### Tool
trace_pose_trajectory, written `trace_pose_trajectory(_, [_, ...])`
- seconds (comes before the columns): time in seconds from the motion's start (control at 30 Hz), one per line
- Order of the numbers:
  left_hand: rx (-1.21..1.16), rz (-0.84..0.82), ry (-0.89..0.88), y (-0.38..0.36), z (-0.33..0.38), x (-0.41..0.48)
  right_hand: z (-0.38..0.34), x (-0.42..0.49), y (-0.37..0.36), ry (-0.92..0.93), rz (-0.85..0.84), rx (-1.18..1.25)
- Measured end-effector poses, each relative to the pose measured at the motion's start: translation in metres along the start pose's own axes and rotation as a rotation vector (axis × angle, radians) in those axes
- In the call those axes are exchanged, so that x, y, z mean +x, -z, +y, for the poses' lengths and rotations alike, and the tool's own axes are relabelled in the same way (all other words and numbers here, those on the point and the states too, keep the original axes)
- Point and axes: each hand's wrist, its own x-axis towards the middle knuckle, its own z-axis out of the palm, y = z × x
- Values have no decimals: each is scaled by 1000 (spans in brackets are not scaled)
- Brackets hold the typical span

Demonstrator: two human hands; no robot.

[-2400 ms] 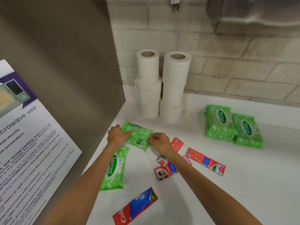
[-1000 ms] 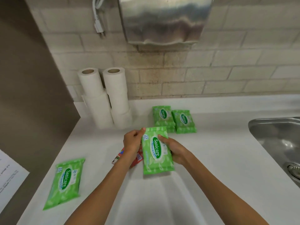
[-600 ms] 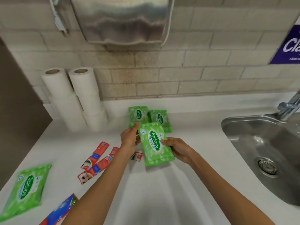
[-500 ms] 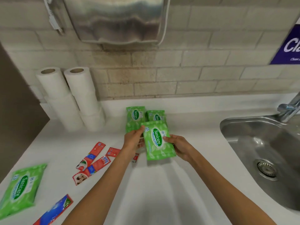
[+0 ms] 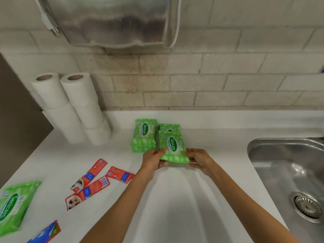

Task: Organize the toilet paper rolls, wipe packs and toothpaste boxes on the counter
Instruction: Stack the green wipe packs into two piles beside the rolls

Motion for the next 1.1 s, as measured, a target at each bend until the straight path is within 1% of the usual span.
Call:
trace_pose_trajectory(0.1, [-47, 27, -19, -8, 8, 13, -16, 18, 1, 39, 35, 34])
trace_pose_trajectory(0.17, [-37, 51, -43, -10, 10, 19, -25, 31, -2, 60, 72, 40])
trace_pose_trajectory(0.3, [68, 104, -111, -8, 7, 29, -31, 52, -10, 78, 160, 19])
trace_pose_trajectory(0.37, [172, 113, -146, -4, 1, 31, -28, 61, -14, 87, 201, -28])
trace_pose_trajectory(0.47, [346, 122, -206, 1, -7, 33, -19, 69, -17, 151, 285, -178])
trace_pose_trajectory(0.57, [575, 139, -352, 3, -14, 32, -13, 71, -17, 218, 350, -360])
trace_pose_trajectory(0.7, [884, 87, -539, 2, -22, 29, -9, 68, -15, 311, 326, -489])
trace_pose_trajectory(0.77, [995, 80, -579, 1, -28, 28, -7, 65, -12, 348, 288, -552])
trace_pose_trajectory(0.93, [1019, 92, -521, -3, -41, 25, 4, 59, -6, 425, 239, -639])
trace_pose_trajectory(1.1, [982, 79, -500, -6, -45, 22, 8, 61, -7, 475, 253, -652])
